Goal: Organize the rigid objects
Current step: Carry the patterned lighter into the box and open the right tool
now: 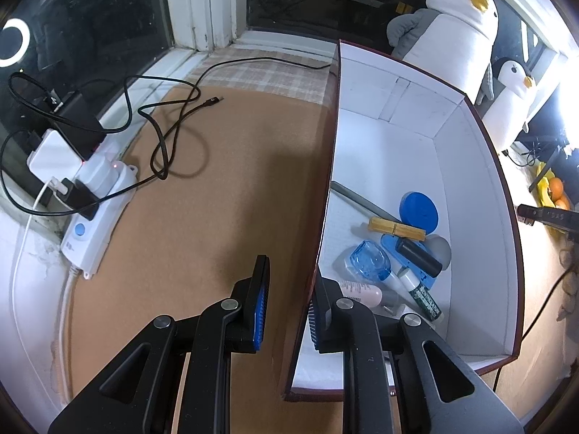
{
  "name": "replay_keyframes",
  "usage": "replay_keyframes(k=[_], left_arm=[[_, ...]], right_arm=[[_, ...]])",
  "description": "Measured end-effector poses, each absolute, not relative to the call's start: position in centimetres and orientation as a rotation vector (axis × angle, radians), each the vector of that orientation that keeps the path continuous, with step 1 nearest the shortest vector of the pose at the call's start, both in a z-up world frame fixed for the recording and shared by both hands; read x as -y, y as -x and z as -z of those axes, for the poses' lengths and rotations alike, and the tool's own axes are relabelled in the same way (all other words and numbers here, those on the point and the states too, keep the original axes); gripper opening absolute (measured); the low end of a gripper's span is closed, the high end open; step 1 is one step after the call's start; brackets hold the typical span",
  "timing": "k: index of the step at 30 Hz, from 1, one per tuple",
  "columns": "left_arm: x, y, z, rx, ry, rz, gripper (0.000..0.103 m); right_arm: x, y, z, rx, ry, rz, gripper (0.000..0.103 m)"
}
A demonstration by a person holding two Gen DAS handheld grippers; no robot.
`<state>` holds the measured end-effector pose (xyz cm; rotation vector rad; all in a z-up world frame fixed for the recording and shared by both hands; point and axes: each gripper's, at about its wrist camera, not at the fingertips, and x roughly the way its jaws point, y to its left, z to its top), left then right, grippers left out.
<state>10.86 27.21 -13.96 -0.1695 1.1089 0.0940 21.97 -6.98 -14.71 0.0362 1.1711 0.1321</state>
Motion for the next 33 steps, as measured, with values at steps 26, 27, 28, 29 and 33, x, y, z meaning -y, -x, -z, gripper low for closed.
replay_keyframes(k=[26, 27, 28, 29, 33], left_arm=[[-27.6, -9.5, 13.9, -1.099, 0.184, -0.069, 0.019], [-27.6, -9.5, 13.9, -1.099, 0.185, -0.068, 0.019], [-27.7, -9.5, 13.9, -1.099, 0.186, -0.067, 0.019], [-27.7, -9.6, 13.9, -1.099, 0.186, -0.066, 0.019], [-27.7, -9.6, 14.0, -1.098, 0.186, -0.066, 0.019]], right_arm=[[-4.4, -16.2, 5.6, -0.941, 0.1, -0.376, 0.009], [-4.8, -16.1, 5.4, -0.934, 0.107, -0.384, 0.009], [-5.2, -16.0, 5.2, -0.928, 0.113, -0.389, 0.009], [-5.5, -16.0, 5.0, -0.921, 0.118, -0.393, 0.009], [-6.4, -15.7, 4.6, -0.905, 0.128, -0.408, 0.009]])
